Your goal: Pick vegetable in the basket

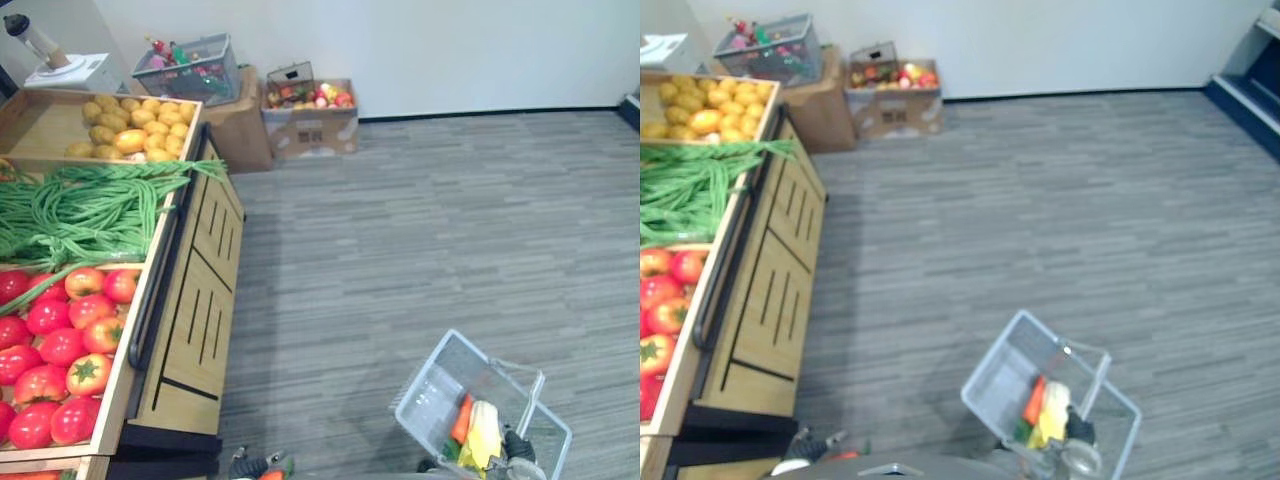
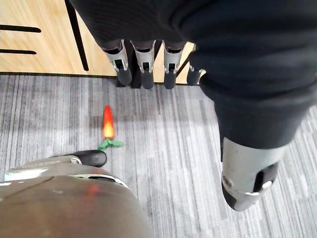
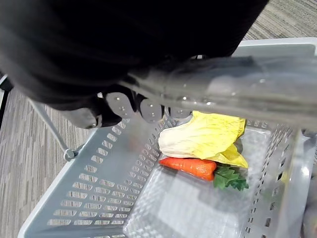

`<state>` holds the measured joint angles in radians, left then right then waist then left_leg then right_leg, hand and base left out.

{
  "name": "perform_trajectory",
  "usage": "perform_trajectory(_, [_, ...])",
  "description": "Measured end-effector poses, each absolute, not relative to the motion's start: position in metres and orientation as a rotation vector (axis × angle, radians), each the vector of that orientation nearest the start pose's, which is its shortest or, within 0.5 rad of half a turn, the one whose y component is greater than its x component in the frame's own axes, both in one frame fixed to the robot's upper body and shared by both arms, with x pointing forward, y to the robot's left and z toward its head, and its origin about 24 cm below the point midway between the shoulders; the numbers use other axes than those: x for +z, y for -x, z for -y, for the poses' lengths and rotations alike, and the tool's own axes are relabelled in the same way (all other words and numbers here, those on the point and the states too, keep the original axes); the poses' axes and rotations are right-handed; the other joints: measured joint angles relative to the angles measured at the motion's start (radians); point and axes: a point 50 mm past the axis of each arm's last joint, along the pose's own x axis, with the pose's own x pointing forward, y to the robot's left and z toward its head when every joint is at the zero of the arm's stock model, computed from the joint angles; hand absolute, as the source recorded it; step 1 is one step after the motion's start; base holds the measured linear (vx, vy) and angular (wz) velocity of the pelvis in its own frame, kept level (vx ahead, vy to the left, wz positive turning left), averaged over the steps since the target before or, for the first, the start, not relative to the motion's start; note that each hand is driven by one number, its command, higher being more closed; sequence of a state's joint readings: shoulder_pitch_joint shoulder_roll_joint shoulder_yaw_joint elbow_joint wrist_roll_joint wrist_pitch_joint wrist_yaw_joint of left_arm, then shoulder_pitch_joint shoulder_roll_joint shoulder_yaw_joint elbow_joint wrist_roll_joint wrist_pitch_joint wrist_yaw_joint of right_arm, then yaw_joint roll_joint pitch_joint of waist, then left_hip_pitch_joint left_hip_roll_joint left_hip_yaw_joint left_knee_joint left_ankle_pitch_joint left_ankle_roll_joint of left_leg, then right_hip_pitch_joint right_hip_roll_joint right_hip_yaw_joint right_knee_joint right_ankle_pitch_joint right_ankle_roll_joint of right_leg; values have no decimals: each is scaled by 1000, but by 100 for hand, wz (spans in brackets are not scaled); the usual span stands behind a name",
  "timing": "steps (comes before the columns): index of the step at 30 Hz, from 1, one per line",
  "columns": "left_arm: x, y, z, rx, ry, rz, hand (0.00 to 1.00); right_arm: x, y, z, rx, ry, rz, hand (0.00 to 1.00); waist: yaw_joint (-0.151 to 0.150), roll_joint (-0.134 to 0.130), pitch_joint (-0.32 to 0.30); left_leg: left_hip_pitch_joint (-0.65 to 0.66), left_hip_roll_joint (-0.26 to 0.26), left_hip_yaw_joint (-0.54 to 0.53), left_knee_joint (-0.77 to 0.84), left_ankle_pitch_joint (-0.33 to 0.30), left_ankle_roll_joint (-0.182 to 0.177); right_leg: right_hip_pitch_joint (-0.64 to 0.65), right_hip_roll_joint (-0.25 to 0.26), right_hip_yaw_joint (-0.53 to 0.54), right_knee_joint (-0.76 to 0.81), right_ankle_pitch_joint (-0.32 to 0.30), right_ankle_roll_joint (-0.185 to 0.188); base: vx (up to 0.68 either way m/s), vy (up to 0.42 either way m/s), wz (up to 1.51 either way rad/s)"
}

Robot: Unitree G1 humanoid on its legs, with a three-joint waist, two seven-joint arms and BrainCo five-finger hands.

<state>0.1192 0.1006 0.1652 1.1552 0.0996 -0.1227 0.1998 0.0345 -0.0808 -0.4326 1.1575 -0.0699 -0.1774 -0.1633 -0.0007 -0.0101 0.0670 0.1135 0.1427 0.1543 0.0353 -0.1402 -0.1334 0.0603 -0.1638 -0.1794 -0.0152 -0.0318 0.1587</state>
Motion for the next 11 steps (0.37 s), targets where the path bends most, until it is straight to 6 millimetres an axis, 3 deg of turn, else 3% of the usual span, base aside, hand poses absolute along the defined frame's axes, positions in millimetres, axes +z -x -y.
perform_trajectory(11, [-164, -66, -215, 246, -269, -1134, 0, -155, -95, 234, -451, 35, -1008, 100, 2, 2, -2, 35, -1, -4, -2, 0, 0, 35, 0, -2, 1, 2, -1, -28, -1, 1])
